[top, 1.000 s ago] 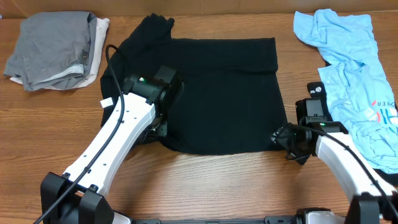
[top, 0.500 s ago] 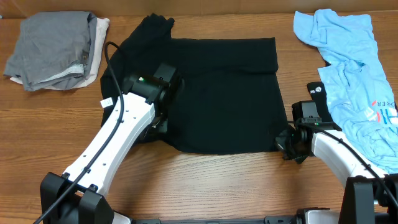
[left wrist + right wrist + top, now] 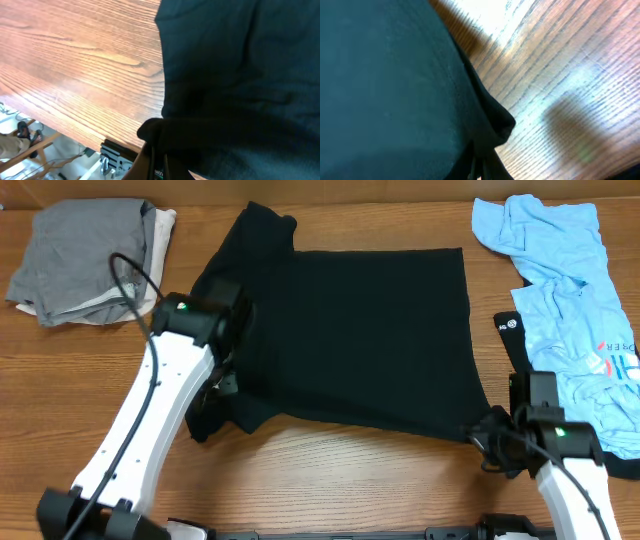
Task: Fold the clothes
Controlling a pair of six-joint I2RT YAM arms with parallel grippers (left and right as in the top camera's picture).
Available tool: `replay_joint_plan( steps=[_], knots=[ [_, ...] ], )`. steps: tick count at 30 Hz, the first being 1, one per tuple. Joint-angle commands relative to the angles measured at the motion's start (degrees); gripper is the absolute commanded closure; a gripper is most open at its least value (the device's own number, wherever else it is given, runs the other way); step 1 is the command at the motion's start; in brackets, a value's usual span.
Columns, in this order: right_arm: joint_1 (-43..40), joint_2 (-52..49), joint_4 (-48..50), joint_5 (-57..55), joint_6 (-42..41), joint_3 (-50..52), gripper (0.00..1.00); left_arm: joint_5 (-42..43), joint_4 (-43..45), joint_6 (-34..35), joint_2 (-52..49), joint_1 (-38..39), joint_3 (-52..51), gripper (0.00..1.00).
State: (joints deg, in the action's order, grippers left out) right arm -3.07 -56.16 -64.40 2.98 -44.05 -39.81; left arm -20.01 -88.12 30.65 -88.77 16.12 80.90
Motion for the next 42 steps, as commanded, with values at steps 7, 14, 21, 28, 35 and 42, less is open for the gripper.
replay_joint_plan(
  steps=[7,14,21,28,35,42],
  knots=[
    [-0.4,1.7,4.6,-0.6,2.3,-1.5,0.96,-2.0,1.6,1.7,2.3,-0.4,-0.1,0.96],
    [-0.4,-5.1,17.5,-0.3,3.6,-2.3,0.96,-4.4,12.0,1.7,2.2,-1.2,-1.3,0.96],
    [-0.4,-15.0,25.9,-0.3,6.3,-6.8,0.96,-4.4,24.5,1.4,1.3,-4.6,-1.4,0.96],
    [-0.4,-24.6,33.0,0.5,6.7,-9.9,0.96,-4.2,34.2,-0.7,-3.4,-6.0,-1.4,0.96],
    [-0.4,-31.7,44.0,4.3,9.0,-10.0,0.96,-4.3,39.6,-0.9,-13.5,-6.1,-1.4,0.96],
    [-0.4,-35.3,50.2,4.2,9.6,-10.0,0.96,-4.3,45.7,-0.9,-20.0,-7.2,-1.4,0.96]
  ],
)
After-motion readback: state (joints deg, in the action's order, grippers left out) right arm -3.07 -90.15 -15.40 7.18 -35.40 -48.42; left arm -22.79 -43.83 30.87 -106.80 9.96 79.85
